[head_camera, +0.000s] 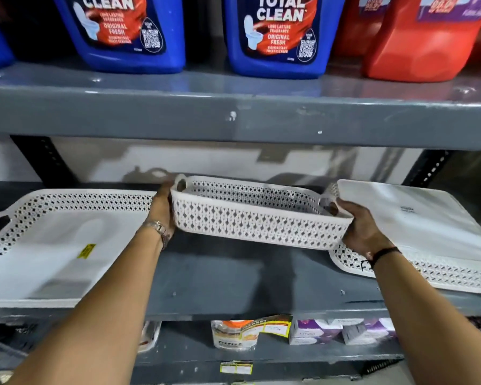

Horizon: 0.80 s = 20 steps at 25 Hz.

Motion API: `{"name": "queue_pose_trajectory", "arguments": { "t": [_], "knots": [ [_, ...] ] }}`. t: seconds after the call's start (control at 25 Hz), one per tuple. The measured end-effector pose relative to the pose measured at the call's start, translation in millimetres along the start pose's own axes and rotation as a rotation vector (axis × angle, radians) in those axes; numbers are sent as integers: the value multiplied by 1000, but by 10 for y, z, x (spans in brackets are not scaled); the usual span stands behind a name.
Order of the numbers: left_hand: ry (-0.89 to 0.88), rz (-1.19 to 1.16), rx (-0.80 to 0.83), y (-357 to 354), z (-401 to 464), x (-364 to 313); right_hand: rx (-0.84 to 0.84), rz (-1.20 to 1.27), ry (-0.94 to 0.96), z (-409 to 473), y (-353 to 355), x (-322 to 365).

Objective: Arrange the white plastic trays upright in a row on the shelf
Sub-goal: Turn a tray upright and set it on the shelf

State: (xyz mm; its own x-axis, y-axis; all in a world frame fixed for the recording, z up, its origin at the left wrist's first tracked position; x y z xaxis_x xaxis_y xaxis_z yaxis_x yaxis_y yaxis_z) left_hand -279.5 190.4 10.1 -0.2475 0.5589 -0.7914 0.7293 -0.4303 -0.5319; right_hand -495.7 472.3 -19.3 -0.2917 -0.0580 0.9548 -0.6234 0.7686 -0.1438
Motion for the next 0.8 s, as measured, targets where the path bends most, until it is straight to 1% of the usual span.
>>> {"name": "queue_pose_trajectory", "arguments": {
  "t": [0.08, 0.12, 0.24, 0.32, 0.4, 0.44, 0.52, 0.6, 0.68, 0.76, 0.8],
  "knots": [
    [71, -6, -44, 99, 6, 78, -4, -69, -16, -26, 26, -95],
    [86, 55, -70, 139, -6, 93, -26, -152, -9, -65, 29, -102],
    [148, 380, -146, 304, -21, 140, -119, -430, -44, -184, 62, -163],
    [233, 541, -153, 402, -10, 188, -191, -653, -64, -201, 112, -224],
    [315, 742, -132, 439, -3, 218, -269, -874, -137, -212, 142, -295],
    [329, 841, -126, 433, -23, 216, -303, -961, -162, -216, 134, -312],
    [295, 949, -106, 312, -128, 170, -347, -1081, -175, -233, 80, -280],
    [249, 1100, -92, 199, -147, 155, -348, -1184, -178, -250, 12, -234],
    [159, 1305, -86, 67, -163, 116, -295, -1269, -197, -274, -42, -172],
    [49, 1445, -114, -96, -161, 87, -212, -1315, -202, -329, -56, -58],
    [2, 1505, -134, -144, -137, 57, -206, -1338, -183, -343, -70, 27]
  ]
}}
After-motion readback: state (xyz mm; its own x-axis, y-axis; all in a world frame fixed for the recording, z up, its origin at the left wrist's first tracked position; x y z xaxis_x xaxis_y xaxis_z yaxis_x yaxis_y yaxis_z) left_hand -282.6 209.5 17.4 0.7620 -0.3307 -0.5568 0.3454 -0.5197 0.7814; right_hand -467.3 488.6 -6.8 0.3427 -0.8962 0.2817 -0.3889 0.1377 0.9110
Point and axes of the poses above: each hand's wrist, its own z-axis towards the middle knuckle, its own y-axis out of the back of the hand, x = y × z, the point moved 6 cm from there along z, towards the middle knuckle, and after that the axes turned 14 degrees about -z, right-handed, at the moved point
